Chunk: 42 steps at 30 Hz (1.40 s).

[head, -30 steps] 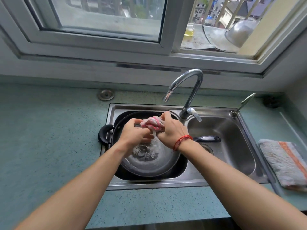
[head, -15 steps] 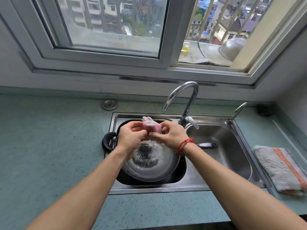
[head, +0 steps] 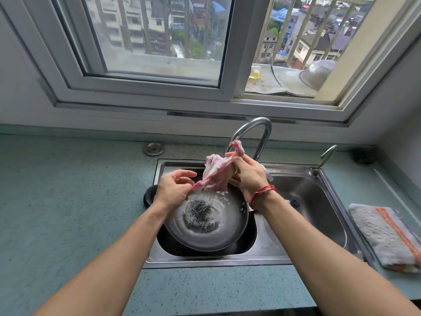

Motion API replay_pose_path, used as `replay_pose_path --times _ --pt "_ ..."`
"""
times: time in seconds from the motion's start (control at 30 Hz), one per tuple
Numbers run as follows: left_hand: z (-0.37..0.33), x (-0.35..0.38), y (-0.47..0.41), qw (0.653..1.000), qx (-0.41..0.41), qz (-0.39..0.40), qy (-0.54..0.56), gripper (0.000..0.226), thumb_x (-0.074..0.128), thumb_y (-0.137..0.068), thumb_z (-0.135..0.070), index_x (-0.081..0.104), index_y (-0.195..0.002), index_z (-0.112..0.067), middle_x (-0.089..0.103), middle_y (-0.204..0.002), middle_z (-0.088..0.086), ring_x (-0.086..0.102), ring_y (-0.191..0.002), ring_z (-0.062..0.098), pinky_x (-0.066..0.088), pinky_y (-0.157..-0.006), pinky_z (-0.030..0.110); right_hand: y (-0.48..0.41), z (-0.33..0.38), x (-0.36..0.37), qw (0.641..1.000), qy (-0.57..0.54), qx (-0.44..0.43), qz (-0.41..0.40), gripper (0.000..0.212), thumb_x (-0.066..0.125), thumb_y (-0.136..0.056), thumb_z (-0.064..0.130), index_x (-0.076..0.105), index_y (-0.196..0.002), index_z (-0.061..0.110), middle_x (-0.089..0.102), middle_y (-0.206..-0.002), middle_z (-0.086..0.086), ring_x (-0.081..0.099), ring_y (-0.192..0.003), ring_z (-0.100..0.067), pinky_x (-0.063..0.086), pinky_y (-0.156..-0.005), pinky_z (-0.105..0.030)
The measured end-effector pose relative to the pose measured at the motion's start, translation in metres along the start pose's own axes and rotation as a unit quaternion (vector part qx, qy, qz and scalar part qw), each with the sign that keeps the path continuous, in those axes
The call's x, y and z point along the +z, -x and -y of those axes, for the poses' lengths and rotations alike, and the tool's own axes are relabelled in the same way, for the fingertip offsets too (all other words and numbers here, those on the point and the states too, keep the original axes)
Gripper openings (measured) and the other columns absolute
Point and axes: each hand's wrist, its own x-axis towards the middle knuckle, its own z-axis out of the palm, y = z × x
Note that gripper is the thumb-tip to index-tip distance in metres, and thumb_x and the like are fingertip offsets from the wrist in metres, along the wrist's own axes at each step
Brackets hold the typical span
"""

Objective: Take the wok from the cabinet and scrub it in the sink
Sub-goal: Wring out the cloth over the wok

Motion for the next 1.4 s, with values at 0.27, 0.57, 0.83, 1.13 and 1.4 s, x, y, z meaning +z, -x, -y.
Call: replay_pose_path --times 0.27,0.57,0.83,1.13,1.4 --pt "-0.007 0.016 0.011 0.995 0.009 0.092 0.045 0.030 0.073 -0.082 -0.008 0.065 -0.111 -0.010 0.070 -0.105 0.011 0.070 -0.089 0.020 0.055 -0.066 0.021 -0.005 0.000 0.006 0.997 0.069 -0.026 -0.023 0.023 0.069 -0.087 0.041 0.069 -0.083 0.018 0.068 -0.079 -0.004 0.063 -0.072 -0.021 0.055 -0.074 -0.045" --pt "-0.001 0.035 0.004 0.988 0.062 0.136 0.032 0.033 0.084 -0.075 -0.019 0.072 -0.106 -0.022 0.077 -0.097 0.005 0.074 -0.091 0.017 0.058 -0.081 0.032 -0.003 -0.007 0.004 0.988 0.151 -0.023 0.008 0.029 0.072 -0.085 0.035 0.069 -0.088 0.005 0.070 -0.074 -0.006 0.063 -0.058 -0.013 0.054 -0.054 -0.023" --pt "0.000 0.023 -0.011 0.988 -0.027 0.015 0.152 0.025 0.046 -0.102 -0.009 0.071 -0.097 -0.009 0.068 -0.063 0.004 0.062 -0.057 0.016 0.055 -0.064 0.038 -0.009 -0.002 -0.038 0.959 0.260 0.045 0.107 0.012 0.083 -0.071 0.006 0.078 -0.079 0.014 0.068 -0.068 -0.002 0.060 -0.059 -0.014 0.052 -0.054 -0.025" --pt "0.003 0.020 -0.018 0.988 -0.022 0.016 0.153 0.026 0.047 -0.102 -0.010 0.071 -0.111 -0.003 0.074 -0.102 0.018 0.071 -0.089 0.025 0.059 -0.083 0.038 -0.009 -0.010 -0.040 0.972 0.214 0.045 0.080 0.027 0.067 -0.091 0.018 0.069 -0.095 -0.009 0.063 -0.065 -0.002 0.058 -0.059 -0.011 0.053 -0.062 -0.029" --pt "0.002 0.013 -0.017 0.994 -0.013 0.031 0.103 0.006 0.059 -0.098 -0.010 0.063 -0.101 -0.011 0.071 -0.092 0.011 0.067 -0.073 0.018 0.057 -0.060 0.028 -0.008 -0.023 -0.037 0.978 -0.028 0.196 0.059 0.025 0.055 -0.097 0.028 0.062 -0.113 0.010 0.069 -0.098 -0.017 0.068 -0.095 -0.037 0.047 -0.088 -0.067"
